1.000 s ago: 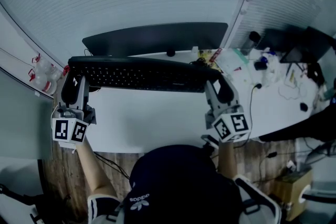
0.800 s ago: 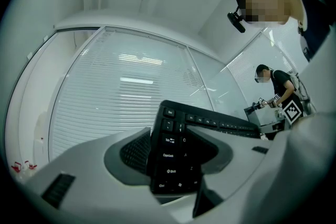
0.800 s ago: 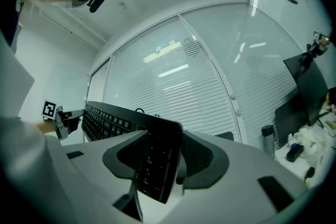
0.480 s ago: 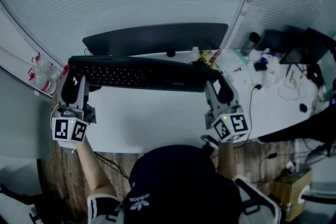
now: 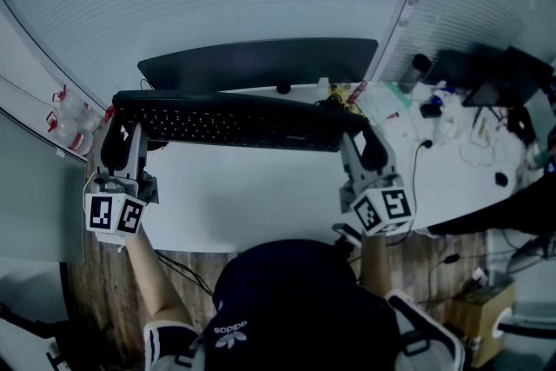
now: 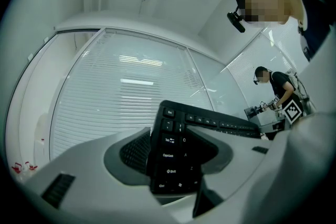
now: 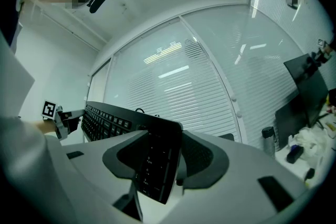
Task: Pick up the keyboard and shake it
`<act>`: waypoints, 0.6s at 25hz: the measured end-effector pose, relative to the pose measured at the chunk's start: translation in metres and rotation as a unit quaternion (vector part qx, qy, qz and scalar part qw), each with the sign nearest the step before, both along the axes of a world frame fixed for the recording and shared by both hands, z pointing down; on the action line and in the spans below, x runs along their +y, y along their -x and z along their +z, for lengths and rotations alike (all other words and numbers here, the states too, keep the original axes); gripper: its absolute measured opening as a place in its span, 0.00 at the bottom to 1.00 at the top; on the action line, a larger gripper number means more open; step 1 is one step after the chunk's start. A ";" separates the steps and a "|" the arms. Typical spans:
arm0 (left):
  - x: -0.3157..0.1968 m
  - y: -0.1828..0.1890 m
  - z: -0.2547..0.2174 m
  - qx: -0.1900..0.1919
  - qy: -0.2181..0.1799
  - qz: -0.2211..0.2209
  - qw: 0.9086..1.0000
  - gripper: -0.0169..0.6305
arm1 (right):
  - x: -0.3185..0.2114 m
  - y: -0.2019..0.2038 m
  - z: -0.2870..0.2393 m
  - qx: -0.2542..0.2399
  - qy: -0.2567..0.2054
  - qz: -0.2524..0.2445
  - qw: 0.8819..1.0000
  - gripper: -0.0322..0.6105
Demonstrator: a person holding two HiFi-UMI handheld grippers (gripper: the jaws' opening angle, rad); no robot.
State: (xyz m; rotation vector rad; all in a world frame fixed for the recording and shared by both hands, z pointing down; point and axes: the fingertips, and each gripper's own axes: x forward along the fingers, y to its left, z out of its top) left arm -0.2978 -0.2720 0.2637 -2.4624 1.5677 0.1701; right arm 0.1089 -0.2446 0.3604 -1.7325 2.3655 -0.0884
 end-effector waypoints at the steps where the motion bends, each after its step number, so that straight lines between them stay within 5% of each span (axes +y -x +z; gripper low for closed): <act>1: 0.000 0.000 0.000 0.000 0.000 0.000 1.000 0.34 | 0.000 0.000 0.000 0.000 0.000 0.000 1.000 0.35; 15: 0.001 -0.001 -0.001 -0.001 -0.003 0.000 1.000 0.34 | -0.001 0.000 -0.001 -0.001 -0.004 -0.001 1.000 0.35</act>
